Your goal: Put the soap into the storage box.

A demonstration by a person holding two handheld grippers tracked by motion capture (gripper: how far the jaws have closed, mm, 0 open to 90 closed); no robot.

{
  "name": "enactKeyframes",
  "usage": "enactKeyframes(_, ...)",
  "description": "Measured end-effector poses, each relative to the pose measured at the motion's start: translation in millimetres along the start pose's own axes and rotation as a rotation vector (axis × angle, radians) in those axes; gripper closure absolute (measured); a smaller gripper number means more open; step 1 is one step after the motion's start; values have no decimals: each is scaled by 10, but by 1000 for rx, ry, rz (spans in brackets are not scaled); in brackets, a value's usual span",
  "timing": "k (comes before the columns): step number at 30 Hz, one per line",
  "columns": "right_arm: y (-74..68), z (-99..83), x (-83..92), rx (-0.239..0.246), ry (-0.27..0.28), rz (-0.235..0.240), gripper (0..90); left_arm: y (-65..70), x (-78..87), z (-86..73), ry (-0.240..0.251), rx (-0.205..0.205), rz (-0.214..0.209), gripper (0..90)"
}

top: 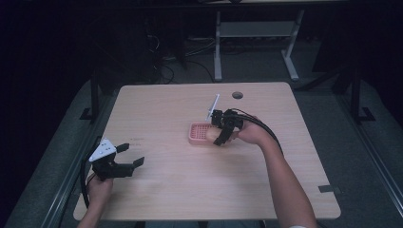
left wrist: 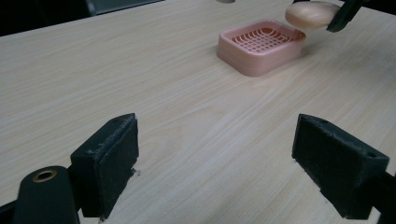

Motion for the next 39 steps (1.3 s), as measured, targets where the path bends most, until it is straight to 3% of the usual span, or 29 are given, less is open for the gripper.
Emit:
enactKeyframes(8, 42, 95, 25, 9, -19, -2, 319, 4, -1, 4, 2, -3, -2, 143)
enactKeyframes(12, 64, 123, 46, 14, 16, 3, 319, 8, -4, 4, 3, -2, -2, 143)
enactKeyframes(19, 117, 182, 56, 14, -15, 6, 319, 11, -5, 6, -2, -7, -2, 143)
enactKeyframes(23, 139, 226, 73, 17, 12, 13, 319, 4, -3, 5, -1, -9, -1, 143)
enactKeyframes(29, 166, 288, 81, 21, -19, 12, 319, 8, -4, 6, -1, -5, 1, 143)
enactKeyframes(36, 204, 326, 85, 21, -1, 17, 319, 3, -9, 4, 0, -2, -2, 143)
enactKeyframes(39, 235, 328, 65, 14, -33, 7, 319, 2, -7, 4, 2, -4, -1, 143)
Point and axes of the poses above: each handheld gripper's, and its own axes: x roughly backward along the jaws, z roughly out of its top, y roughly to its right, the point moved 3 cm from there along -x, roughly forward along the jaws, and after that the axes turned 15 degrees about z, right-handed, at the moved point
